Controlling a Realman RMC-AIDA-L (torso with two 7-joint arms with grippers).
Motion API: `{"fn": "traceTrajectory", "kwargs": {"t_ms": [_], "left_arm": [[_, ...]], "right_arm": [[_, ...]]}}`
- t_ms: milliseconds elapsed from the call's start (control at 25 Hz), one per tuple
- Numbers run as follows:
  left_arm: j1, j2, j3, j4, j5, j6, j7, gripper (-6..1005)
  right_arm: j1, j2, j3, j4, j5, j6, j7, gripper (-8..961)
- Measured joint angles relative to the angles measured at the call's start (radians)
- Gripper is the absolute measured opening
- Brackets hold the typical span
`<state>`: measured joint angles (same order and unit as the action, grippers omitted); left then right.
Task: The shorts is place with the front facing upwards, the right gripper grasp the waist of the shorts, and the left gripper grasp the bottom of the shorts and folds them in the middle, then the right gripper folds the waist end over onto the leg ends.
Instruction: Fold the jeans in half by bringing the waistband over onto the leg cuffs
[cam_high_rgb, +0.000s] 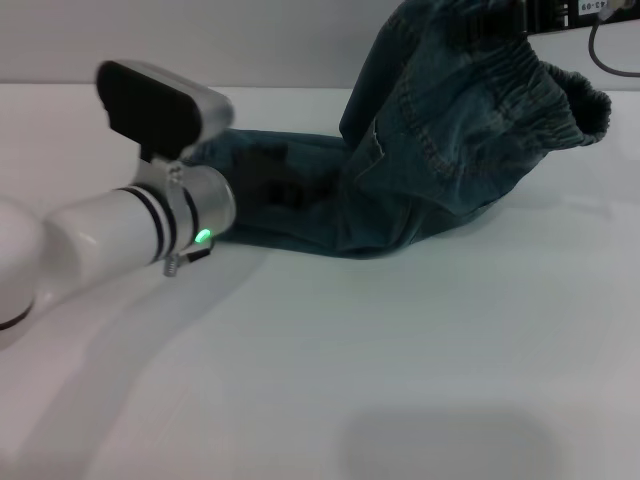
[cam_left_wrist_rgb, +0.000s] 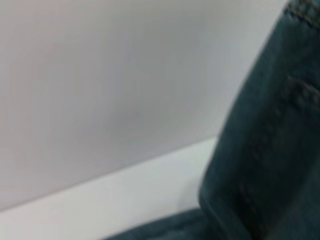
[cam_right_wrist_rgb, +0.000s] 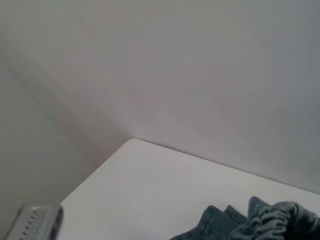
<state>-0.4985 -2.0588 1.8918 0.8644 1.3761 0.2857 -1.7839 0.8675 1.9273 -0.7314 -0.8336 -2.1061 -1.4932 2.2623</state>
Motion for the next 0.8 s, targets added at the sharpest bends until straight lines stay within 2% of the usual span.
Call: {"fn": "traceTrajectory", "kwargs": {"t_ms": [200,400,560,800], "left_arm": [[0.044,0.002,-0.071,0.044,0.000,0.002,0.025,811],[0.046,-0.003,-0.120,0.037,-0.003,0.005,0.029,810],[0.015,-0.011,-0.084,0.014,-0.008,-0.016,0.026,810],[0.005,-0.018,-0.027,0.011,-0.036,-0.048,0.019,810]], "right_arm": [[-0.001,0.000,0.000,0.004,0.000,0.002,-0.002,73],[-0.002,0.001,0.000,0.004,0.000,-0.004,-0.004,73],[-0.002,0.005,-0.004,0.004,0.004,-0.009,-0.006,73],[-0.004,0.006,-0.010,0.004,0.048,-0.034,-0.007,73]]}}
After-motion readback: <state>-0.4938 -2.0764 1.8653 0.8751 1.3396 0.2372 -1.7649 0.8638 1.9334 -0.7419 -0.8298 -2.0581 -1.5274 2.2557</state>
